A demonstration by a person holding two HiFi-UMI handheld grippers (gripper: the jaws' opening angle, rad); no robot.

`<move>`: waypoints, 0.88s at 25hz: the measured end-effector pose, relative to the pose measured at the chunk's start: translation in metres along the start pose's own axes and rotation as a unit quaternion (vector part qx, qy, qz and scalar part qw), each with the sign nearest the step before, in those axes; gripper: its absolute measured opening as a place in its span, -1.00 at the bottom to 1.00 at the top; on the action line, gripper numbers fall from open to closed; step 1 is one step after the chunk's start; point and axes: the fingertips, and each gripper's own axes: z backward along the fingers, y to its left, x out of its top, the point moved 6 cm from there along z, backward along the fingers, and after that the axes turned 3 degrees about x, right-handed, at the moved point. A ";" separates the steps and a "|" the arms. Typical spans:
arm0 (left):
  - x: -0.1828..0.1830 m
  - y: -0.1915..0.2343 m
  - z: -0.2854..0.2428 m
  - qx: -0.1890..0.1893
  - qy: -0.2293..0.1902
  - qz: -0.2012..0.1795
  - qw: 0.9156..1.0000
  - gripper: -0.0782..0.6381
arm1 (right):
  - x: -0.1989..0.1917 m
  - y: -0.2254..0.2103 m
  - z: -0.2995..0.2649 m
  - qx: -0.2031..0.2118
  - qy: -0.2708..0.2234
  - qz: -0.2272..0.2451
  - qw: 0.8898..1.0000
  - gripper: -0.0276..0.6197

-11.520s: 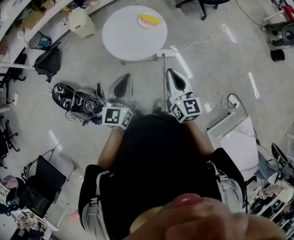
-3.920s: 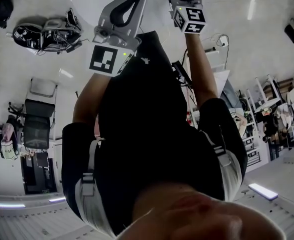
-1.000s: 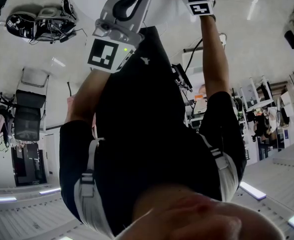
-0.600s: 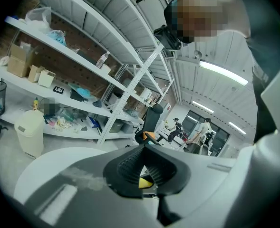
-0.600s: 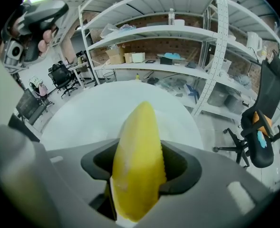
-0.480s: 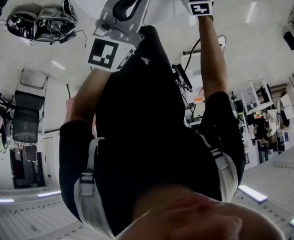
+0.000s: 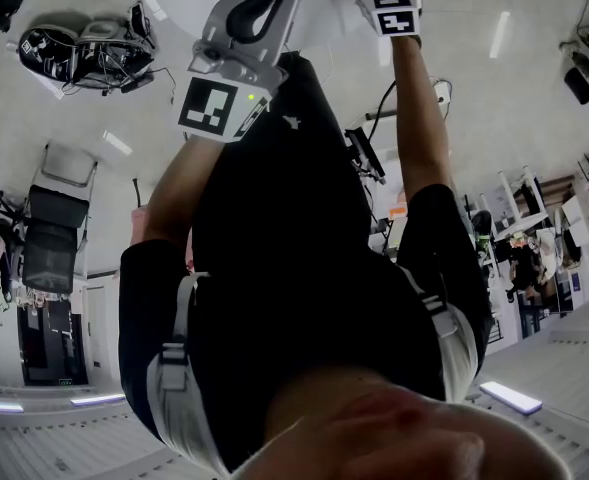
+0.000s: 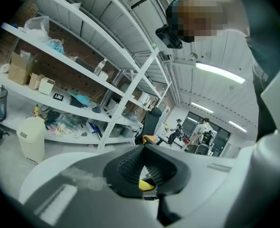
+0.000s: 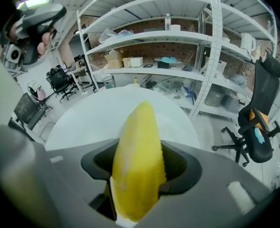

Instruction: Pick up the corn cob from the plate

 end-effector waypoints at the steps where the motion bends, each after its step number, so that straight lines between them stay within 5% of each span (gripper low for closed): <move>1: 0.001 -0.001 0.001 0.001 -0.002 0.001 1.000 -0.78 | 0.001 0.001 0.001 -0.001 -0.002 -0.001 1.000 -0.11; 22: 0.024 -0.040 0.036 0.001 -0.046 -0.025 0.999 -0.78 | 0.014 0.022 0.063 -0.012 -0.047 -0.035 0.998 -0.11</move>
